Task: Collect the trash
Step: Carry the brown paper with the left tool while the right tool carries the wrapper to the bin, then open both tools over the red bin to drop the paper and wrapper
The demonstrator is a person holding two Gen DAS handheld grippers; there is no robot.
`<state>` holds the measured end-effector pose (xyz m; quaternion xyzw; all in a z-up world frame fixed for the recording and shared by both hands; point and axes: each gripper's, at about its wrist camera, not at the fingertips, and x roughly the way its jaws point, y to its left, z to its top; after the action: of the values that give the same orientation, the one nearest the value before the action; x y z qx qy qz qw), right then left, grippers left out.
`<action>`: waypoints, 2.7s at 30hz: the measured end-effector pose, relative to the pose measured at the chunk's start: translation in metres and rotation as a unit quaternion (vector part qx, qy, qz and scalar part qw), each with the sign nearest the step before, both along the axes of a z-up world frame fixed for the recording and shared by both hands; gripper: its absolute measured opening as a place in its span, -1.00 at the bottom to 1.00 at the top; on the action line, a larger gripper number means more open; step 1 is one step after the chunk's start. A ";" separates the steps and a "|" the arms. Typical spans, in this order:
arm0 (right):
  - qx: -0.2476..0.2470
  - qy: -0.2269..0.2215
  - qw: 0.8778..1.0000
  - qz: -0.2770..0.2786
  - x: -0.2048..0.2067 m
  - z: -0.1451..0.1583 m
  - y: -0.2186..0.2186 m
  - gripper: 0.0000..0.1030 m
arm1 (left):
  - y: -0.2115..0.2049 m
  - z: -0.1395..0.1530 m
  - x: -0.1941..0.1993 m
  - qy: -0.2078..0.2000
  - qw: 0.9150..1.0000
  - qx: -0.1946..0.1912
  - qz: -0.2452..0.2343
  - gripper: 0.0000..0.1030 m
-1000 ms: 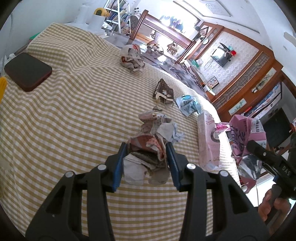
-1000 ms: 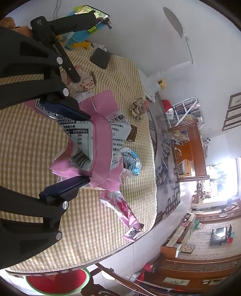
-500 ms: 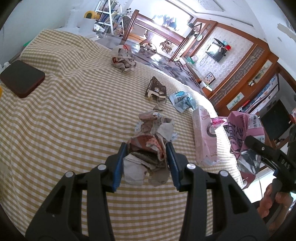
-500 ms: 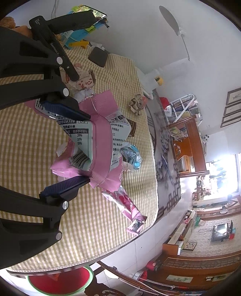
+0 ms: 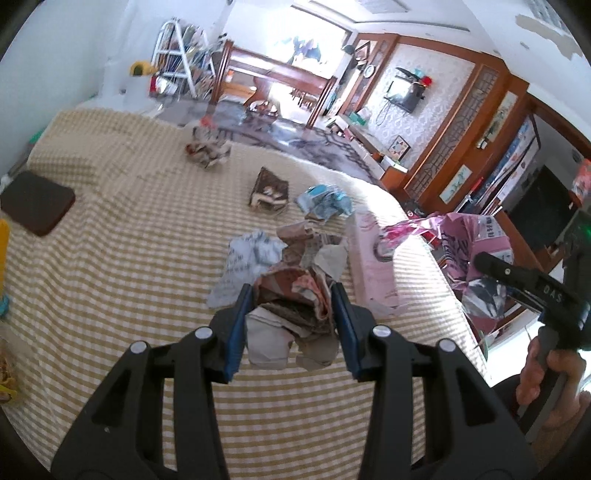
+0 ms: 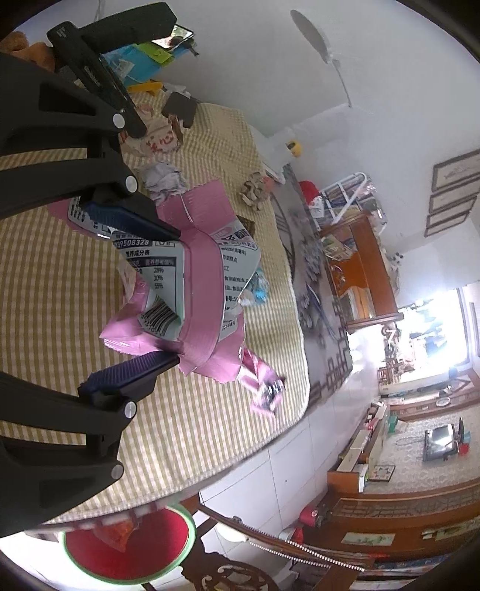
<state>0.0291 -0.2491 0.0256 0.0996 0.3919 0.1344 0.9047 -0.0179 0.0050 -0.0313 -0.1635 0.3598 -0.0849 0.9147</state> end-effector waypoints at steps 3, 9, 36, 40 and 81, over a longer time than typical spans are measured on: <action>0.001 -0.002 1.000 -0.009 -0.004 0.004 -0.016 0.15 | -0.006 0.007 -0.003 -0.006 1.000 -0.002 -0.002 -0.20; 0.011 -0.004 1.000 -0.025 -0.013 0.009 -0.045 0.15 | -0.035 0.016 -0.005 -0.006 0.999 -0.023 -0.025 -0.20; 0.082 -0.018 0.989 -0.119 -0.055 0.016 -0.179 0.16 | -0.167 0.040 0.013 0.004 0.991 -0.025 -0.134 -0.20; 0.085 -0.014 0.983 -0.161 -0.065 0.007 -0.215 0.16 | -0.204 0.040 0.025 0.010 0.985 -0.018 -0.171 -0.20; 0.071 0.020 0.965 -0.253 -0.073 -0.041 -0.284 0.63 | -0.182 0.004 0.060 0.017 0.991 0.082 -0.108 0.55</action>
<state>-0.0441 -0.5333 -0.0156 0.2617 0.3613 -0.0731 0.8919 0.0421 -0.1772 -0.0268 -0.0496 0.3968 -0.1510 0.9040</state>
